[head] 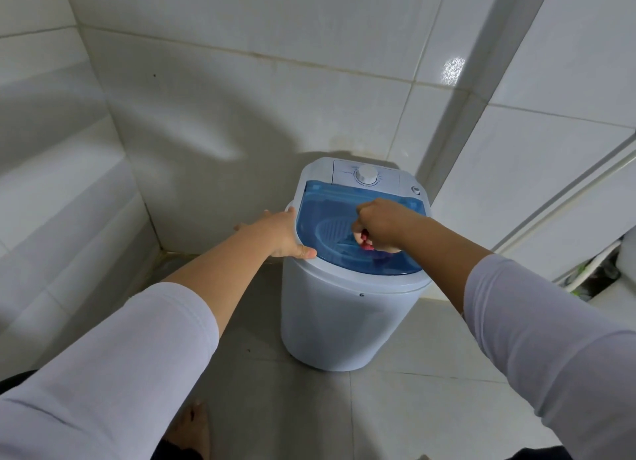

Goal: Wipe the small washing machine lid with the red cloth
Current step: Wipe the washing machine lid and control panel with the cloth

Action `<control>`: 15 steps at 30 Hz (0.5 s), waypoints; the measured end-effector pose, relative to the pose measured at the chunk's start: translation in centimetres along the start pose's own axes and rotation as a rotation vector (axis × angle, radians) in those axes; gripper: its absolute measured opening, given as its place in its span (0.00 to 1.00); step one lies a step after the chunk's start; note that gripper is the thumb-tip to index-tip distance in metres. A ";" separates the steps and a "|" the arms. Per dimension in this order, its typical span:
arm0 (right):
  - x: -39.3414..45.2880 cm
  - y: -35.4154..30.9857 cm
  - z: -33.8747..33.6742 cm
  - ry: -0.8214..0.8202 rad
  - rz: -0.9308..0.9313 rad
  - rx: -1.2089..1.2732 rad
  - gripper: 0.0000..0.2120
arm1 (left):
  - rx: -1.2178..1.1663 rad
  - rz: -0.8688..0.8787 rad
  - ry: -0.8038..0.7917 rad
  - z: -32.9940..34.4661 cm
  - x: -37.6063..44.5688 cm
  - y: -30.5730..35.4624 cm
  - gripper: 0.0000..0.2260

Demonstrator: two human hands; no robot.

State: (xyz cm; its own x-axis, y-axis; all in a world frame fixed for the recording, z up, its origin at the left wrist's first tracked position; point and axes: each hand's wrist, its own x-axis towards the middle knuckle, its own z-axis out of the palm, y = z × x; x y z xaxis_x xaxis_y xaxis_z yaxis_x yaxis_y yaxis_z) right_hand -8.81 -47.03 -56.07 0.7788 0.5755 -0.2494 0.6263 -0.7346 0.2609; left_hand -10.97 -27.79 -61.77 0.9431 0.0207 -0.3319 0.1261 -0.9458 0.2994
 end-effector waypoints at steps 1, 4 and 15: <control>0.1 -0.2 0.0 0.030 0.002 0.046 0.09 | 0.004 0.003 0.002 0.0 0.1 0.0 0.48; 0.9 -1.4 0.1 0.155 0.042 0.232 0.08 | 0.001 0.002 0.000 -0.1 0.0 0.0 0.46; 0.1 0.1 0.6 0.123 0.084 0.380 0.09 | -0.003 -0.013 -0.017 -0.2 0.0 0.1 0.47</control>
State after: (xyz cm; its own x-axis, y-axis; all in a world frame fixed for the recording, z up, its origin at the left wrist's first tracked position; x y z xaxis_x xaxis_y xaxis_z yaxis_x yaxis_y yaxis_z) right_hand -8.69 -47.20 -56.62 0.8393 0.5296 -0.1229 0.5215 -0.8481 -0.0931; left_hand -10.86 -27.87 -61.56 0.9359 0.0272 -0.3511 0.1390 -0.9445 0.2975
